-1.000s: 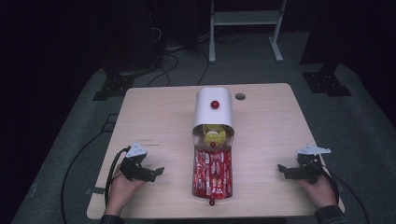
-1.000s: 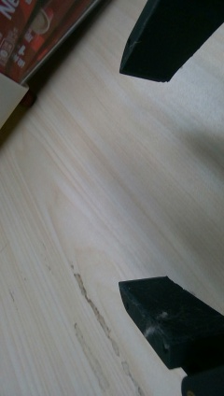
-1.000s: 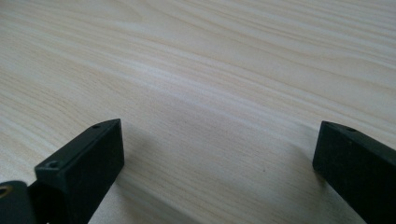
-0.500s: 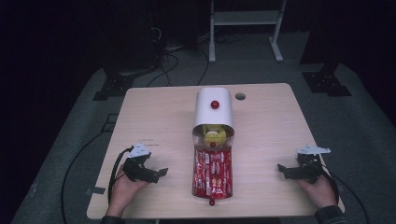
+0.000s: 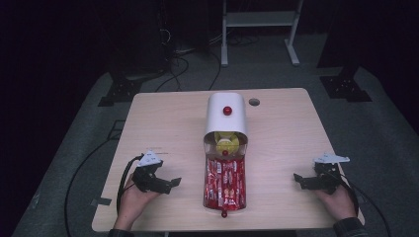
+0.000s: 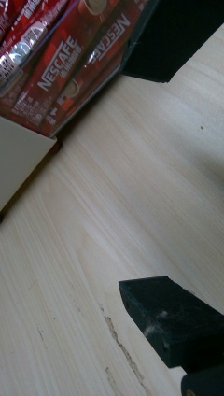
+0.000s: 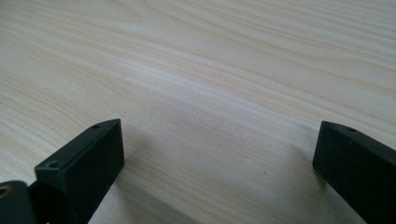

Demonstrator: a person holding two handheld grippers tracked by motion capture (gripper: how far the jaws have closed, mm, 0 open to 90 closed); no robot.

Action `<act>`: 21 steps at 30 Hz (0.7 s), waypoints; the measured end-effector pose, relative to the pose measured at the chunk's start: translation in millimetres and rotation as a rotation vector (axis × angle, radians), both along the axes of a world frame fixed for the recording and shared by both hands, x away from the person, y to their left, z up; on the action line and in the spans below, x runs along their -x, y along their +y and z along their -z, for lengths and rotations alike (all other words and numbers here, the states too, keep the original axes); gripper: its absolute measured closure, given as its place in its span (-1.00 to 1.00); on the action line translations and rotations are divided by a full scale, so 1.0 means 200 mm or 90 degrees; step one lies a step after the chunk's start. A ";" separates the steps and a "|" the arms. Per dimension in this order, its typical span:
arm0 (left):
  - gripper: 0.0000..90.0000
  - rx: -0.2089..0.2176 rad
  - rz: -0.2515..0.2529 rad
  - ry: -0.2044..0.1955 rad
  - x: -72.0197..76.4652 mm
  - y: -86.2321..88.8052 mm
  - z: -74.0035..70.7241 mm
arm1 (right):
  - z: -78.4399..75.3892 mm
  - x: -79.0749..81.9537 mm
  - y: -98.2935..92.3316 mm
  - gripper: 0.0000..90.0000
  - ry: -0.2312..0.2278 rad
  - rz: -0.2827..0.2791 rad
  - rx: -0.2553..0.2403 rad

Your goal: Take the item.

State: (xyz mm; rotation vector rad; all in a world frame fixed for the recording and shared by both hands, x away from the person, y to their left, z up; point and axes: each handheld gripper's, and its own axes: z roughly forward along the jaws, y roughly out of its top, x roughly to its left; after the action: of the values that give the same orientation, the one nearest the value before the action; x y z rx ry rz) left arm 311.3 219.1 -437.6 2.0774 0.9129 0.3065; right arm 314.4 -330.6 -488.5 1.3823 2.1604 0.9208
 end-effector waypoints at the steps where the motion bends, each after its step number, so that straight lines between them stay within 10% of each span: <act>1: -1.00 0.000 0.001 0.000 0.00 0.00 -0.01 | 0.00 0.00 0.00 -0.97 0.000 0.000 0.000; 21: -0.99 0.022 0.035 -0.005 0.05 -0.13 -0.10 | 0.00 0.00 0.00 -0.97 0.002 0.001 -0.001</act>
State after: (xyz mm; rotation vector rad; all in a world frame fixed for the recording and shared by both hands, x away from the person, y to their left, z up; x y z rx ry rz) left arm 300.5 193.3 -417.4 2.0647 0.8481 0.2684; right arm 314.4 -330.4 -488.4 1.3873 2.1607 0.9209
